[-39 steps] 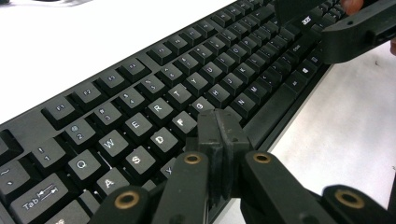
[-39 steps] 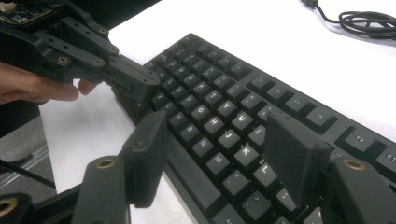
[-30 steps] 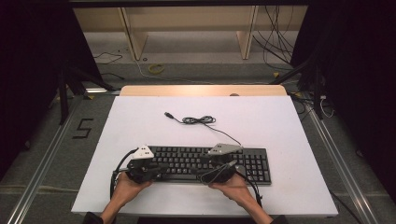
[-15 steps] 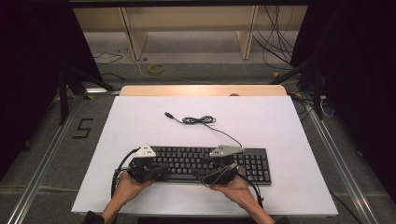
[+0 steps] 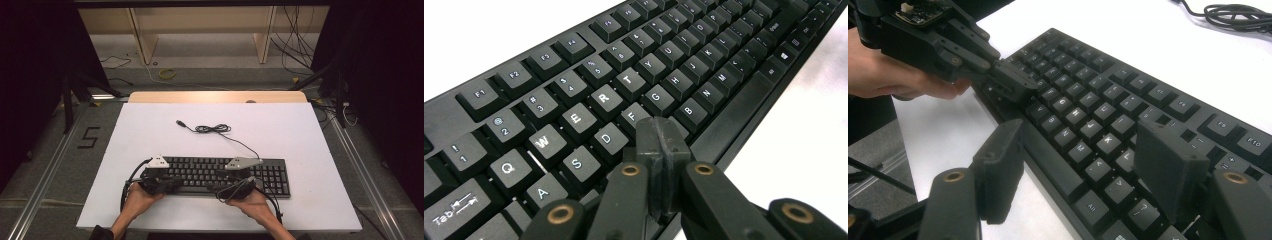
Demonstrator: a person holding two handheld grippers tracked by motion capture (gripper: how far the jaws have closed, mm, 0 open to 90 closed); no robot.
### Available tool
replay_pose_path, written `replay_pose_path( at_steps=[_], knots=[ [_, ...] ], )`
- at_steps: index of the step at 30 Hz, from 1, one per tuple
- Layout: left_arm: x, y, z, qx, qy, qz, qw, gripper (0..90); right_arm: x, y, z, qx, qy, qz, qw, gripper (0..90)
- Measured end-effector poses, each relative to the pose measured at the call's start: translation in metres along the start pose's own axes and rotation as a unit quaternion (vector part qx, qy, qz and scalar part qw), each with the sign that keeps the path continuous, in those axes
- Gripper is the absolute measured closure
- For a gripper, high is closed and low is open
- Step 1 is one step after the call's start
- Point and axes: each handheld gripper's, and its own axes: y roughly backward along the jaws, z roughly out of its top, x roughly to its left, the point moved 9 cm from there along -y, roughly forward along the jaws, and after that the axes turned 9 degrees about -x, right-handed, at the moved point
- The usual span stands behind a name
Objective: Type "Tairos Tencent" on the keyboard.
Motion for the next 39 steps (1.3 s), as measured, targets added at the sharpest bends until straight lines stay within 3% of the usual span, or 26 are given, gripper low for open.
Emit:
replay_pose_path(
  at_steps=[2, 7, 12, 17, 25, 30, 39],
  knots=[
    [0.001, -0.002, -0.002, 0.006, -0.001, 0.004, 1.0, 89.5, 0.0, 0.001, -0.001, 0.001, 0.0, 0.0, 1.0, 37.5],
    [0.0, -0.003, -0.003, 0.005, 0.012, -0.014, 0.9998, 89.7, 0.0, 0.002, -0.001, 0.001, -0.001, -0.002, 1.0, 37.5],
    [-0.002, -0.002, -0.002, 0.007, 0.0, -0.004, 1.0, 89.5, 0.0, 0.003, -0.001, -0.001, 0.0, -0.002, 1.0, 37.5],
    [0.002, 0.005, 0.008, -0.028, 0.01, 0.001, 0.9996, 89.2, -0.001, 0.003, 0.0, -0.002, -0.001, -0.003, 1.0, 37.5],
    [0.004, 0.013, 0.016, -0.069, 0.029, -0.008, 0.9972, 77.0, 0.0, 0.003, -0.001, -0.001, 0.0, -0.002, 1.0, 37.4],
    [0.007, 0.016, 0.019, -0.082, 0.044, -0.011, 0.9956, 68.1, 0.0, 0.003, -0.001, -0.002, 0.0, -0.001, 1.0, 37.2],
    [0.015, 0.019, 0.022, -0.094, 0.067, 0.005, 0.9932, 51.2, 0.001, 0.003, 0.0, -0.002, 0.0, 0.001, 1.0, 36.6]
  ],
)
